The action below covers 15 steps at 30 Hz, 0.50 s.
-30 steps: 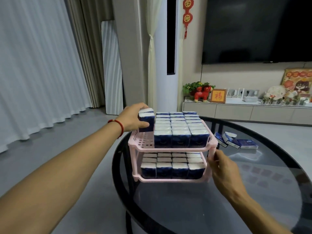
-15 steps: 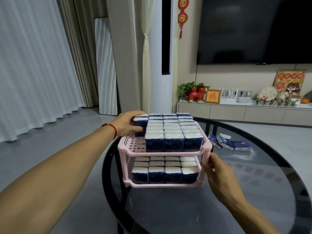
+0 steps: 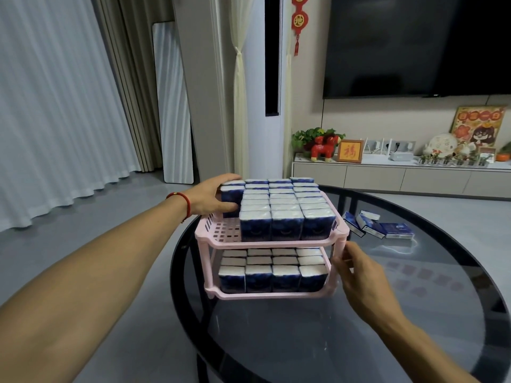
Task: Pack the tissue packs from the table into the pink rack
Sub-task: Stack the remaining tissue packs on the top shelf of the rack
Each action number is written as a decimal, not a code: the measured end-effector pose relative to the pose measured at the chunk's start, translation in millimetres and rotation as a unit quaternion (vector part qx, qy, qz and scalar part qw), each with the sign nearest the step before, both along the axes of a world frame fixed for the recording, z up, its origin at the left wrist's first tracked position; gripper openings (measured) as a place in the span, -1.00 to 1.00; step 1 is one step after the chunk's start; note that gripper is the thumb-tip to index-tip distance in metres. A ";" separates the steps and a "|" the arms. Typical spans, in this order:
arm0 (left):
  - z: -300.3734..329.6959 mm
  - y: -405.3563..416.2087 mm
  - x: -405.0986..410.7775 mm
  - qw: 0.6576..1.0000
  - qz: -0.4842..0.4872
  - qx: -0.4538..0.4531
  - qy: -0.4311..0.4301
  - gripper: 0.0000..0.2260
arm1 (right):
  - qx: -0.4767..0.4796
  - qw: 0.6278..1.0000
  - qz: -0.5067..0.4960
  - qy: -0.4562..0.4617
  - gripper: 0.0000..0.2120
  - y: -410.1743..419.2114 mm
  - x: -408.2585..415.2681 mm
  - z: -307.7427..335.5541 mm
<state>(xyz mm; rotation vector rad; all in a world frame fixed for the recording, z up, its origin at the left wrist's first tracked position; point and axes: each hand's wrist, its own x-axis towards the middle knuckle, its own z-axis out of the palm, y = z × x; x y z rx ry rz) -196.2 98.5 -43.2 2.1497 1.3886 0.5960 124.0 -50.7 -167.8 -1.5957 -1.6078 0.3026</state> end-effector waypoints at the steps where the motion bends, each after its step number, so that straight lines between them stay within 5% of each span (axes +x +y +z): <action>1: -0.1 -0.5 0.5 1.000 0.006 -0.005 -0.002 -0.28 | 0.000 1.000 0.000 0.003 -0.98 -0.4 0.0 0.6; 8: 12.5 -18.8 3.0 0.996 0.070 0.018 -0.054 -0.17 | -0.003 1.000 0.016 0.019 -0.94 -2.9 2.3 2.4; 11: 14.4 -48.9 9.8 0.957 0.145 0.222 -0.119 -0.42 | -0.011 0.998 0.022 0.051 -0.85 -1.7 9.3 -0.2; 15: 10.8 -129.1 51.0 0.831 0.125 0.521 -0.150 -0.73 | -0.034 0.994 -0.061 0.081 -0.75 11.8 34.1 -14.5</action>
